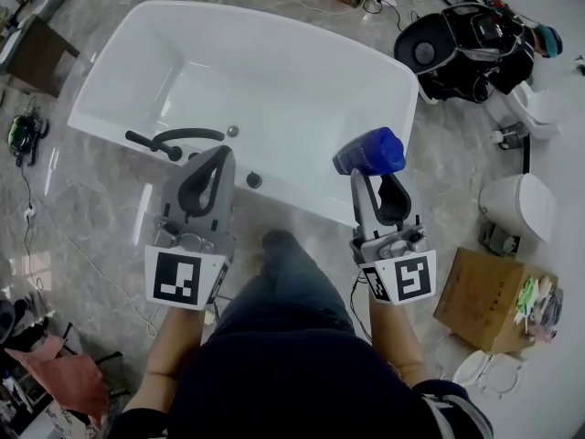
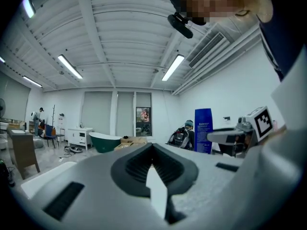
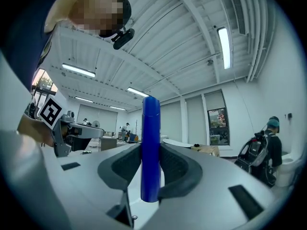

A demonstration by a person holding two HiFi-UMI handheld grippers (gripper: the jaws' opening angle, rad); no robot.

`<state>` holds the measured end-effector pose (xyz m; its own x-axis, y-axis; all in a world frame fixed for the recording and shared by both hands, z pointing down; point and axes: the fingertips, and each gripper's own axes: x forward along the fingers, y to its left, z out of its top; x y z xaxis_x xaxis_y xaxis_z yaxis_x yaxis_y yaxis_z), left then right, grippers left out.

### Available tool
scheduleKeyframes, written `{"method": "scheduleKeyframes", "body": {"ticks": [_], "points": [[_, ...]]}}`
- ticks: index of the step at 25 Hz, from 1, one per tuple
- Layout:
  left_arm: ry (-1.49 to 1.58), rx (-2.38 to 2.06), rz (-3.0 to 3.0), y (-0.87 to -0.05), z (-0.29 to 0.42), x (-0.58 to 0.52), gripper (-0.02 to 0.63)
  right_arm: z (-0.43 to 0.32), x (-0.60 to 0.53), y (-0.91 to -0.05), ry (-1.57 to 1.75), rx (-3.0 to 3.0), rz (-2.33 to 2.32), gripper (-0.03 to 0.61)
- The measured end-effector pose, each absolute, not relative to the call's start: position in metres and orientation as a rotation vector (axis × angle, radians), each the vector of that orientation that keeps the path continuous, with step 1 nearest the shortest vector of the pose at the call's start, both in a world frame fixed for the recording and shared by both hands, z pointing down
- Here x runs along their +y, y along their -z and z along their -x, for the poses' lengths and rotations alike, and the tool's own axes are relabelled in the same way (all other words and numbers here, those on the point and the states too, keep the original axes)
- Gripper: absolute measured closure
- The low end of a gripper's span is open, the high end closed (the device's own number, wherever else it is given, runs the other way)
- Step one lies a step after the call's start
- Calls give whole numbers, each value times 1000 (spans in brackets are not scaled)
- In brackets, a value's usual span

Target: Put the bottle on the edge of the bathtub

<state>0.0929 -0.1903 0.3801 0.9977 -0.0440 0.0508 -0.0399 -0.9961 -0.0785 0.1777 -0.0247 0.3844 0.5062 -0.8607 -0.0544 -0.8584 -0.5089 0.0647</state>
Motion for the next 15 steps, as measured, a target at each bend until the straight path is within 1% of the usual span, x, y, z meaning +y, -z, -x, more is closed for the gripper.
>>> {"method": "scheduleKeyframes", "body": {"ticks": [7, 15], "points": [[174, 42, 3083, -402, -104, -163, 612, -183, -20, -411, 105, -1620, -2661, 445], [270, 17, 3040, -448, -116, -152, 612, -183, -32, -468, 90, -1797, -2543, 445]]}}
